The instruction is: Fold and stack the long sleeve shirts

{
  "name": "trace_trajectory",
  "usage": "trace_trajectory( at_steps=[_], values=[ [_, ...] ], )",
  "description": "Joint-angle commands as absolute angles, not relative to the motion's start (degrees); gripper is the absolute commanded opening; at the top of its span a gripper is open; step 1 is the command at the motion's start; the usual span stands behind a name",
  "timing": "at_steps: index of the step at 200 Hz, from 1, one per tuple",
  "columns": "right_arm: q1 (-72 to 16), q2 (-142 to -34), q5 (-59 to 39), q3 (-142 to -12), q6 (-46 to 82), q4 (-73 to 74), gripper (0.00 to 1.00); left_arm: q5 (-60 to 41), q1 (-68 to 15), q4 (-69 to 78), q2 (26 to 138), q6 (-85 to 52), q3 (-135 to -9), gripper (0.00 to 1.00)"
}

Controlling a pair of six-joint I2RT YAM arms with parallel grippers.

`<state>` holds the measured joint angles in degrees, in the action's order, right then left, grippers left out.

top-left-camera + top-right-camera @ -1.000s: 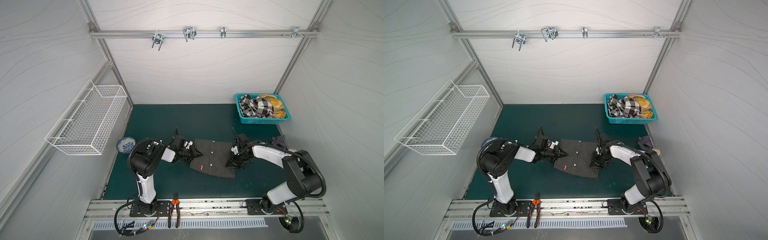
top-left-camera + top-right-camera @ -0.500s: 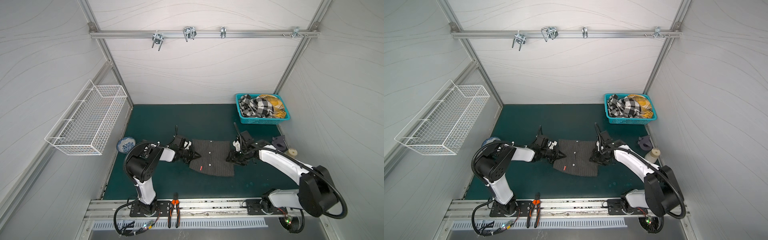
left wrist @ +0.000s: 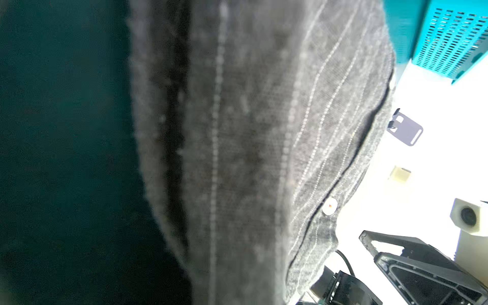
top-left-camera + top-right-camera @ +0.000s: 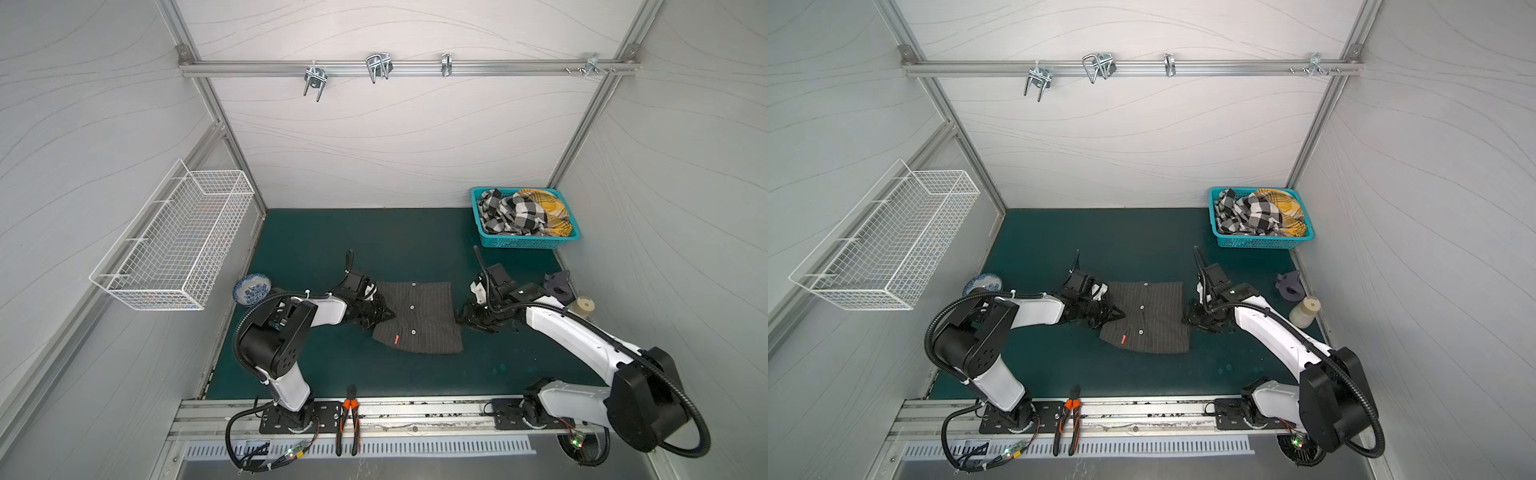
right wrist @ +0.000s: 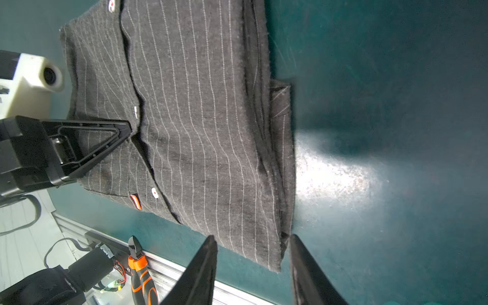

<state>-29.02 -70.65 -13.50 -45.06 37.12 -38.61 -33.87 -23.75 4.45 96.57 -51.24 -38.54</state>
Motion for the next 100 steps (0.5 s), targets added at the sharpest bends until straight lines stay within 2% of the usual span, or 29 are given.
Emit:
trace_trajectory(
  at_steps=[1,100],
  values=[
    [-28.9,-70.2,-14.0,-44.0,38.2,-38.7,0.46,-30.7,-23.2,-1.2,96.6,-49.2,-38.8,0.00],
    [-29.3,-72.1,-15.9,-41.3,39.4,-35.1,0.45,-29.7,-17.8,-9.4,93.2,-44.6,-40.0,0.00]
  ],
)
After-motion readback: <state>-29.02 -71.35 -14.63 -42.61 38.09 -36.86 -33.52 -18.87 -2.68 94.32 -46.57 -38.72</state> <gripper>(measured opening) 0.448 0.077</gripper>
